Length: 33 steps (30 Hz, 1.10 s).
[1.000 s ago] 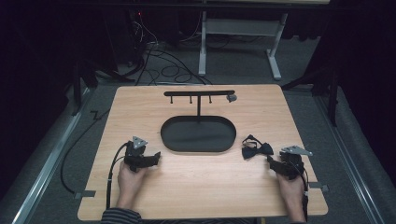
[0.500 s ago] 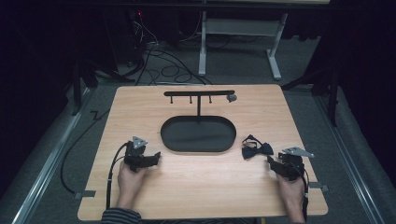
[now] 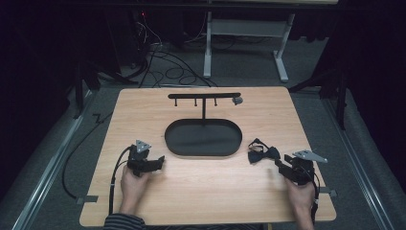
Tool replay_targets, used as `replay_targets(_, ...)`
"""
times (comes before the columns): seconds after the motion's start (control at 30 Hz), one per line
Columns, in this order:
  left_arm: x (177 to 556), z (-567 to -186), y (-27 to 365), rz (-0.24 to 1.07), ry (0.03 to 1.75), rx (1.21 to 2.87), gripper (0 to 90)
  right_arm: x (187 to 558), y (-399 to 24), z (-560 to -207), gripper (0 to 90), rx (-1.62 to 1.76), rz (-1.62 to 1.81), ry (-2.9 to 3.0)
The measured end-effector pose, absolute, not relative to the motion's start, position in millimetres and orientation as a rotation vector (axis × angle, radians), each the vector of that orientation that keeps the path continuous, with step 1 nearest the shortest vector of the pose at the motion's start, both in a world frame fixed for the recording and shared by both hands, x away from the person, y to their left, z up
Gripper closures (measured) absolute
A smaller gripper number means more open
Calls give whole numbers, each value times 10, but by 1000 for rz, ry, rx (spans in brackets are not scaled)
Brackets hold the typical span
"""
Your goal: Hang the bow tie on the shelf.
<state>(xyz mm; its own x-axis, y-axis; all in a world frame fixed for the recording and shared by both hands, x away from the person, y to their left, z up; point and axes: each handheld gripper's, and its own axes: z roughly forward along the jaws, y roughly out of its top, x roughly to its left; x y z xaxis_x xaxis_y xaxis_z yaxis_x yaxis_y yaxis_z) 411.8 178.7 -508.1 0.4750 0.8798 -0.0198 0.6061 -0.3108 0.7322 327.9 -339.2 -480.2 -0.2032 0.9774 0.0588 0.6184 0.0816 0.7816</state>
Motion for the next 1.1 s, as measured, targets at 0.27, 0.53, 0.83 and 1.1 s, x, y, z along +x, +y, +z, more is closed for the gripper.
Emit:
replay_targets(0.27,4119,-5081,1787,510,1227,2035,188,3390,-3306,-4743,581,1533,976,1907)
replay_targets(0.53,4119,-5081,1787,510,1227,2036,188,3505,-3259,-4669,590,1520,992,1914)
replay_targets(0.83,4119,-5081,1788,510,1227,2036,189,3637,-3196,-4619,599,1495,997,1928)
replay_targets(1.1,4119,-5082,1787,509,1227,2035,189,3800,-3109,-4561,616,1474,1002,1951)
